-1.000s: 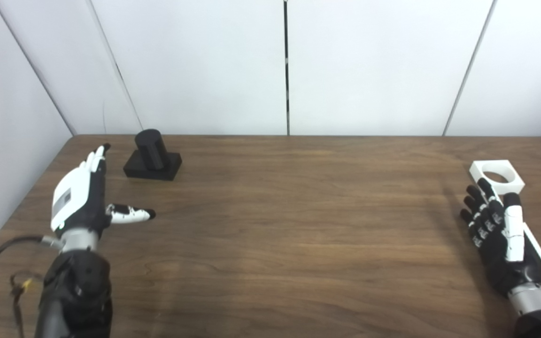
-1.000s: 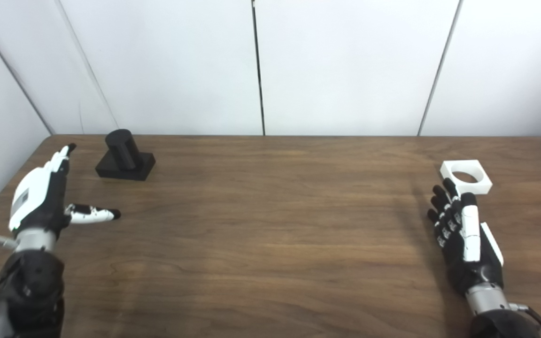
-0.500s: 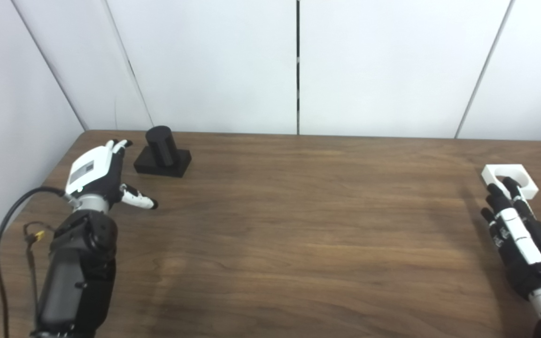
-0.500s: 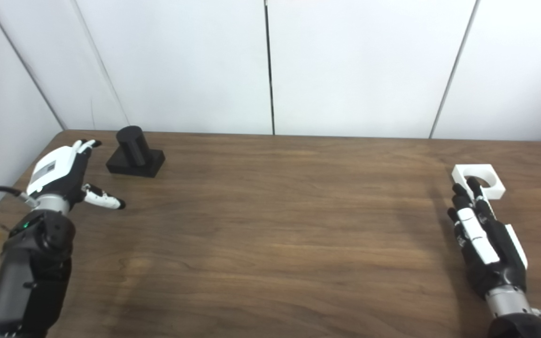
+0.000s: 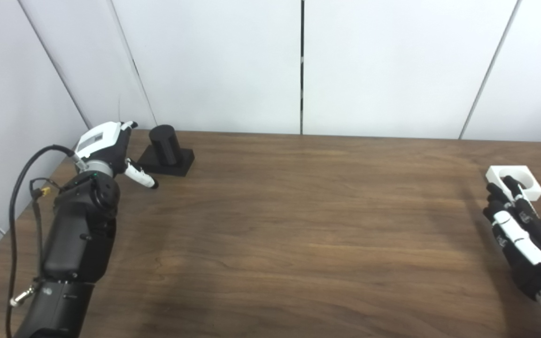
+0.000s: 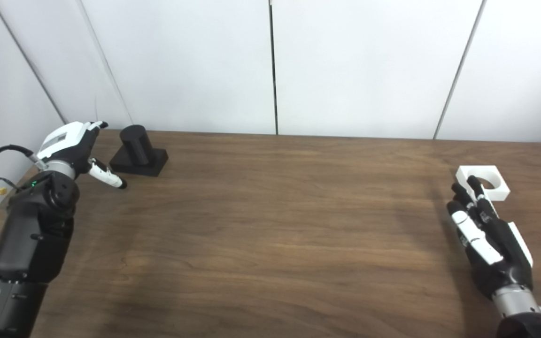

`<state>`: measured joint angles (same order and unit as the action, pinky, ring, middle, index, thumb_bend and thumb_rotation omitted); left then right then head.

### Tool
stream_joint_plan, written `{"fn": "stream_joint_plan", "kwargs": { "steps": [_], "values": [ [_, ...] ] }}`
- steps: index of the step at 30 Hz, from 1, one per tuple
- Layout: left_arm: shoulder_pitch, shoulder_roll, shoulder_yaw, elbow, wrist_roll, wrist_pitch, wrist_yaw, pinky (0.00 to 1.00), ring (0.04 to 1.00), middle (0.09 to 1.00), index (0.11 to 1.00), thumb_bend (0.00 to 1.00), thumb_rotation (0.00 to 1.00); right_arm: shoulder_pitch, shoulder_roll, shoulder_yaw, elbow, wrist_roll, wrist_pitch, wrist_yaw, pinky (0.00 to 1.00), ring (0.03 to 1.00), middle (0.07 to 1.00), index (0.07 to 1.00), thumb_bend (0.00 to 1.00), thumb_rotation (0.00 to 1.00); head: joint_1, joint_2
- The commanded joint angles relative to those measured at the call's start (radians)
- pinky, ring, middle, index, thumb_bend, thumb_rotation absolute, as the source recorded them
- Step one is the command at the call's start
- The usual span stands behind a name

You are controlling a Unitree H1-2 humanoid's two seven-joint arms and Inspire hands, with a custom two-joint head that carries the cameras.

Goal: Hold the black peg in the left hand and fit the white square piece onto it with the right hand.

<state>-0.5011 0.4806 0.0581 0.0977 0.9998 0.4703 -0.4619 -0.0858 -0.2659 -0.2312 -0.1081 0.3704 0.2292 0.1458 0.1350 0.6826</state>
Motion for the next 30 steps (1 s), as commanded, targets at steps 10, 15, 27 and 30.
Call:
{"fn": "stream_joint_plan", "kwargs": {
  "steps": [10,15,27,30],
  "values": [
    [-0.151,0.143,-0.136,0.177,-0.037,-0.025,0.028,1.00,1.000,1.000,0.940,0.97,0.07,-0.008,-0.055,0.008,-0.087,-0.006,-0.002,0.034,1.00,1.000,0.956,1.000,0.48,0.79,-0.007,-0.005],
    [-0.194,0.190,-0.223,0.249,-0.050,-0.048,0.023,1.00,1.000,1.000,0.948,0.98,0.12,0.005,-0.059,0.006,-0.117,-0.004,0.007,0.033,1.00,1.000,0.963,1.000,0.51,0.78,-0.018,-0.009],
    [-0.250,0.150,-0.149,0.387,-0.311,-0.105,0.148,1.00,1.000,0.998,0.893,0.98,0.12,0.035,-0.060,0.008,-0.156,-0.023,0.020,0.030,1.00,1.000,0.938,1.000,0.51,0.73,-0.021,-0.011],
    [-0.250,0.150,-0.159,0.388,-0.344,-0.116,0.158,1.00,1.000,0.999,0.899,0.97,0.11,0.040,-0.060,0.010,-0.156,-0.026,0.013,0.033,1.00,1.000,0.931,1.000,0.51,0.74,-0.026,-0.012]
  ]
}}
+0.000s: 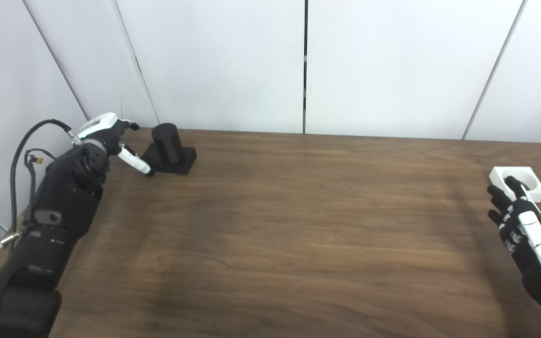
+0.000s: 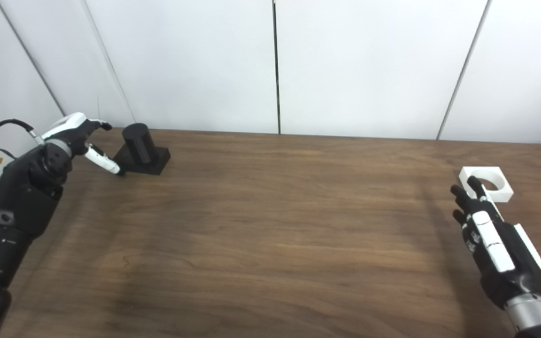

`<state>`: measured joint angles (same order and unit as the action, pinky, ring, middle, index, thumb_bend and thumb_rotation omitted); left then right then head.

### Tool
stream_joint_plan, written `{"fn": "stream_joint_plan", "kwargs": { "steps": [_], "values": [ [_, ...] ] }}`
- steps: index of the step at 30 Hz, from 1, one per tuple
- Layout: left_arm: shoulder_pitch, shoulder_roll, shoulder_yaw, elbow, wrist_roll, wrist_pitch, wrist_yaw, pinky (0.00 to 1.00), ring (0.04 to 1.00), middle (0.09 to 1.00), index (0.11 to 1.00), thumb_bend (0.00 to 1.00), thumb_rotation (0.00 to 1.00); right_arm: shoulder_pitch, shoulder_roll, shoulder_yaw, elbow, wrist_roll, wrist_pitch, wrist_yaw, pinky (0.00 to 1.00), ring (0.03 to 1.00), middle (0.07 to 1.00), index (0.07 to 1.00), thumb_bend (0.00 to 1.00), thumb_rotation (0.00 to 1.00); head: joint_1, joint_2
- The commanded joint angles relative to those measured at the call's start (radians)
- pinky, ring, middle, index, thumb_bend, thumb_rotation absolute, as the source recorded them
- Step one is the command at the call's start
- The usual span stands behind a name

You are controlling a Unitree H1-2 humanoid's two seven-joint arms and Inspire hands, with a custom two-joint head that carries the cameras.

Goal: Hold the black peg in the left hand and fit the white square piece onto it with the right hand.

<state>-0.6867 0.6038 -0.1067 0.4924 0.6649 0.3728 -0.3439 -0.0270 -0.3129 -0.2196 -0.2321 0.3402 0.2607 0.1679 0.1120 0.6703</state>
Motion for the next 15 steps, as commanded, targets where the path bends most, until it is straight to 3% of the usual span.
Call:
{"fn": "stream_joint_plan", "kwargs": {
  "steps": [1,15],
  "values": [
    [-0.067,0.028,-0.002,-0.001,-0.012,-0.025,0.045,1.00,1.000,0.999,0.900,0.97,0.11,-0.017,-0.013,-0.001,-0.033,0.002,-0.021,0.011,1.00,1.000,0.927,1.000,0.51,0.74,-0.004,-0.001],
    [-0.089,0.015,-0.055,0.031,-0.085,-0.065,0.057,1.00,1.000,0.999,0.862,0.99,0.11,-0.001,-0.020,0.010,-0.059,-0.032,-0.019,0.014,1.00,1.000,0.911,1.000,0.49,0.82,-0.012,-0.001]
  ]
}}
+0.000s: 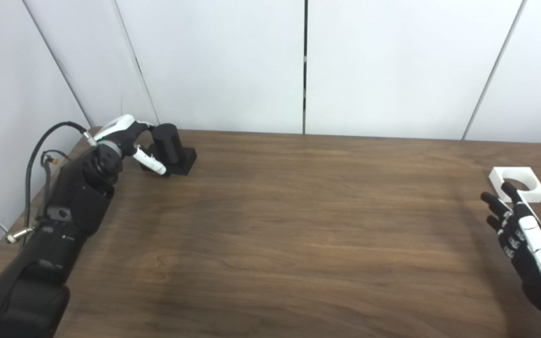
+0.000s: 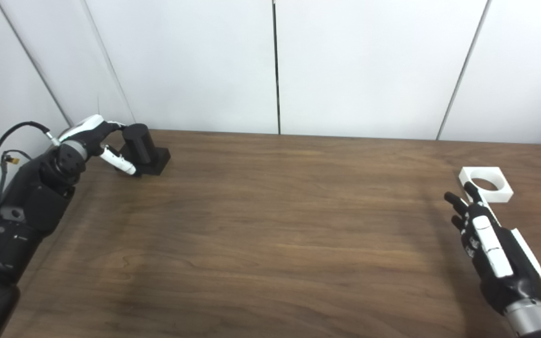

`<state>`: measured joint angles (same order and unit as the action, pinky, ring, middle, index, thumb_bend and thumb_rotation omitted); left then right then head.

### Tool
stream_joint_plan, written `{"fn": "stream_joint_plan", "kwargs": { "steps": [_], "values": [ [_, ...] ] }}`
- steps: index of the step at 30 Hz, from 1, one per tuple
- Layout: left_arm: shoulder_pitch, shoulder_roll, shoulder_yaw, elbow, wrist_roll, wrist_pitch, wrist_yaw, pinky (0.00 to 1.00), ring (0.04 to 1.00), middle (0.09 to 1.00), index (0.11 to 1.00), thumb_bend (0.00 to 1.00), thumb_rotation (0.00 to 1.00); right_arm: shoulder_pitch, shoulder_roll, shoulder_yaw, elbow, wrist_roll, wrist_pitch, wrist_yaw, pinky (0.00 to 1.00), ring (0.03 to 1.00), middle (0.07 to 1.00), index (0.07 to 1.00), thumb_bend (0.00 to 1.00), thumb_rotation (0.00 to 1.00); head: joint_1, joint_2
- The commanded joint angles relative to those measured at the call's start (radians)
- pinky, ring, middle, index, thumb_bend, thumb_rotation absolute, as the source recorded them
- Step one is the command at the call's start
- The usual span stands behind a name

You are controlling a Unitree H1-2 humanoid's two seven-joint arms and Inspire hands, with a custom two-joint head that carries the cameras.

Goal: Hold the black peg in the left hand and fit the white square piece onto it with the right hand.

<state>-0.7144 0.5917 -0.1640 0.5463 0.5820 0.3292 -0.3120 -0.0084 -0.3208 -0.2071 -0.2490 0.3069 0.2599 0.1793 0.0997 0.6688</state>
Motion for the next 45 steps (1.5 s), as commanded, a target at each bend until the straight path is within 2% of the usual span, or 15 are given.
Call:
{"fn": "stream_joint_plan", "kwargs": {
  "steps": [1,6,13,19,25,28,29,30,31,32,36,45],
  "values": [
    [-0.062,0.026,-0.002,-0.022,-0.004,-0.019,0.025,1.00,1.000,1.000,0.862,0.99,0.11,-0.019,-0.013,-0.002,-0.044,0.001,-0.017,0.004,1.00,1.000,0.913,1.000,0.50,0.82,-0.001,-0.002],
    [-0.061,0.022,-0.028,-0.008,0.005,-0.010,0.030,1.00,1.000,1.000,0.853,0.98,0.08,-0.011,-0.016,-0.002,-0.051,0.000,-0.021,0.010,1.00,1.000,0.912,1.000,0.51,0.84,-0.008,-0.004],
    [-0.060,0.030,-0.088,0.019,0.046,-0.026,0.064,1.00,1.000,1.000,0.741,0.98,0.09,0.000,-0.015,-0.011,-0.067,0.000,-0.017,0.003,1.00,0.991,0.873,1.000,0.51,0.83,-0.011,-0.004],
    [-0.060,0.032,-0.117,0.067,0.066,-0.070,0.110,1.00,1.000,1.000,0.713,0.99,0.09,0.001,-0.014,-0.017,-0.066,0.012,-0.022,0.008,1.00,0.992,0.869,1.000,0.51,0.83,-0.007,-0.006],
    [-0.057,0.035,-0.168,0.106,0.109,-0.098,0.133,1.00,1.000,1.000,0.717,0.99,0.13,0.005,-0.018,-0.020,-0.065,0.013,-0.025,0.014,1.00,0.993,0.861,1.000,0.53,0.83,-0.009,-0.003],
    [-0.053,0.032,-0.187,0.120,0.123,-0.118,0.158,1.00,1.000,1.000,0.670,0.96,0.14,0.004,-0.020,-0.021,-0.065,0.010,-0.020,0.013,1.00,0.995,0.871,1.000,0.52,0.85,-0.009,0.000],
    [-0.052,0.029,-0.189,0.133,0.125,-0.135,0.183,1.00,1.000,0.981,0.640,0.94,0.12,0.003,-0.021,-0.021,-0.065,0.013,-0.018,0.014,1.00,0.995,0.871,1.000,0.52,0.85,-0.008,0.001],
    [-0.051,0.027,-0.189,0.143,0.126,-0.147,0.201,1.00,1.000,0.956,0.567,0.74,0.10,0.002,-0.021,-0.022,-0.064,0.015,-0.017,0.015,1.00,0.998,0.875,1.000,0.51,0.85,-0.008,0.000],
    [-0.050,0.024,-0.189,0.158,0.128,-0.163,0.228,1.00,1.000,0.940,0.522,0.61,0.08,0.000,-0.021,-0.022,-0.062,0.016,-0.016,0.016,1.00,1.000,0.878,1.000,0.51,0.85,-0.007,-0.001],
    [-0.049,0.021,-0.188,0.170,0.129,-0.175,0.248,1.00,0.996,0.909,0.505,0.57,0.07,-0.001,-0.022,-0.020,-0.059,0.016,-0.017,0.017,1.00,1.000,0.877,1.000,0.52,0.85,-0.006,-0.002],
    [-0.039,0.018,-0.186,0.172,0.126,-0.183,0.269,1.00,0.965,0.839,0.486,0.53,0.06,-0.006,-0.021,-0.018,-0.053,0.018,-0.020,0.020,1.00,1.000,0.876,1.000,0.51,0.86,-0.004,-0.003],
    [-0.017,-0.002,-0.166,0.138,0.097,-0.132,0.224,1.00,0.937,0.806,0.485,0.53,0.06,-0.013,-0.023,-0.017,-0.040,0.011,-0.029,0.024,1.00,0.997,0.870,1.000,0.54,0.87,-0.002,-0.005]
  ]
}}
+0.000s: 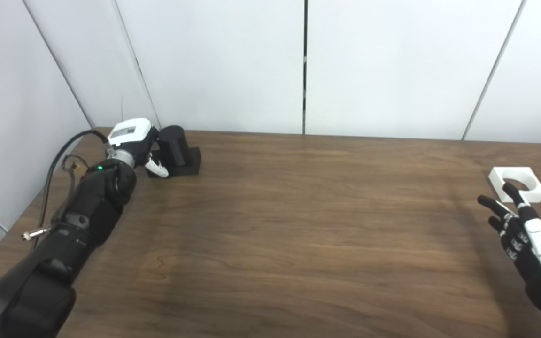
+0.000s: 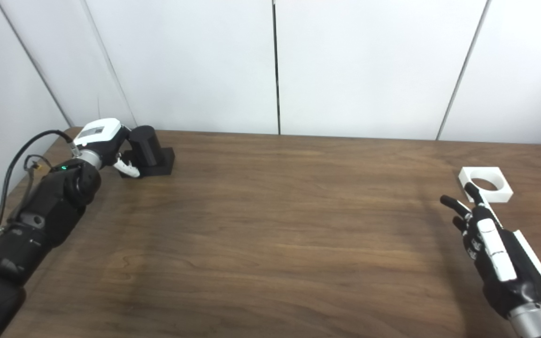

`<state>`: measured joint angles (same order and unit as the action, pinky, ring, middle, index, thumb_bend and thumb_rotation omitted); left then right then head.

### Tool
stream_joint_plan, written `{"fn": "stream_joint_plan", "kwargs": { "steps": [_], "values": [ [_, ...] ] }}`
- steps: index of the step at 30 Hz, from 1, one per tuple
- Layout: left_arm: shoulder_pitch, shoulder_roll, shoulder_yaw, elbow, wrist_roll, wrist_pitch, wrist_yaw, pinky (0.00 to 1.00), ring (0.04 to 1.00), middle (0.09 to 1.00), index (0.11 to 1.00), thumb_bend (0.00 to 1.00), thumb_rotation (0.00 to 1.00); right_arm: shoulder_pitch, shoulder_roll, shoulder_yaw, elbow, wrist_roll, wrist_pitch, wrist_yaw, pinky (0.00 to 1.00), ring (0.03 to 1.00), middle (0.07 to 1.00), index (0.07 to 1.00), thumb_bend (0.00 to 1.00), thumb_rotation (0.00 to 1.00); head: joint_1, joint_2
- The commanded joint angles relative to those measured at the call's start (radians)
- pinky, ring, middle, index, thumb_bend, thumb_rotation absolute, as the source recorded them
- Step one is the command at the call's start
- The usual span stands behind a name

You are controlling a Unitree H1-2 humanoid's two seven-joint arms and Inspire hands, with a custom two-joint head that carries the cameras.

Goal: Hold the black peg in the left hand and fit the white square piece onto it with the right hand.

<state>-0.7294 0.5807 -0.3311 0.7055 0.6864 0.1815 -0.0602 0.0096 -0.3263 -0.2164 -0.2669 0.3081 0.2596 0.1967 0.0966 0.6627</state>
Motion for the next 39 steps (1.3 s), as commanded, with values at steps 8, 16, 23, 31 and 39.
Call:
{"fn": "stream_joint_plan", "kwargs": {
  "steps": [8,16,23,31,39],
  "values": [
    [0.026,-0.010,0.018,-0.098,-0.037,0.097,-0.077,1.00,0.941,0.811,0.485,0.52,0.05,-0.033,-0.011,-0.007,-0.020,0.018,-0.030,0.011,1.00,0.999,0.867,1.000,0.53,0.86,0.000,0.004],
    [0.065,-0.037,0.013,-0.204,-0.049,0.122,-0.107,1.00,0.957,0.812,0.485,0.52,0.05,-0.048,0.002,0.007,-0.013,0.010,-0.025,0.005,1.00,1.000,0.863,1.000,0.54,0.85,-0.009,0.007],
    [0.118,-0.063,0.001,-0.354,-0.028,0.146,-0.110,1.00,0.966,0.820,0.483,0.53,0.05,-0.053,0.012,0.024,-0.018,-0.013,-0.028,-0.005,1.00,0.994,0.866,1.000,0.53,0.88,-0.022,0.009],
    [0.217,-0.143,-0.014,-0.649,0.056,0.285,-0.222,1.00,0.991,0.833,0.483,0.52,0.05,-0.054,0.031,0.040,-0.022,-0.023,-0.027,-0.017,1.00,0.999,0.855,1.000,0.54,0.85,-0.054,0.014],
    [0.363,-0.250,-0.081,-0.861,0.117,0.286,-0.299,1.00,1.000,0.863,0.483,0.52,0.05,-0.054,0.059,0.055,-0.040,-0.034,-0.016,-0.033,1.00,0.990,0.849,1.000,0.53,0.84,-0.100,0.024]
  ]
}}
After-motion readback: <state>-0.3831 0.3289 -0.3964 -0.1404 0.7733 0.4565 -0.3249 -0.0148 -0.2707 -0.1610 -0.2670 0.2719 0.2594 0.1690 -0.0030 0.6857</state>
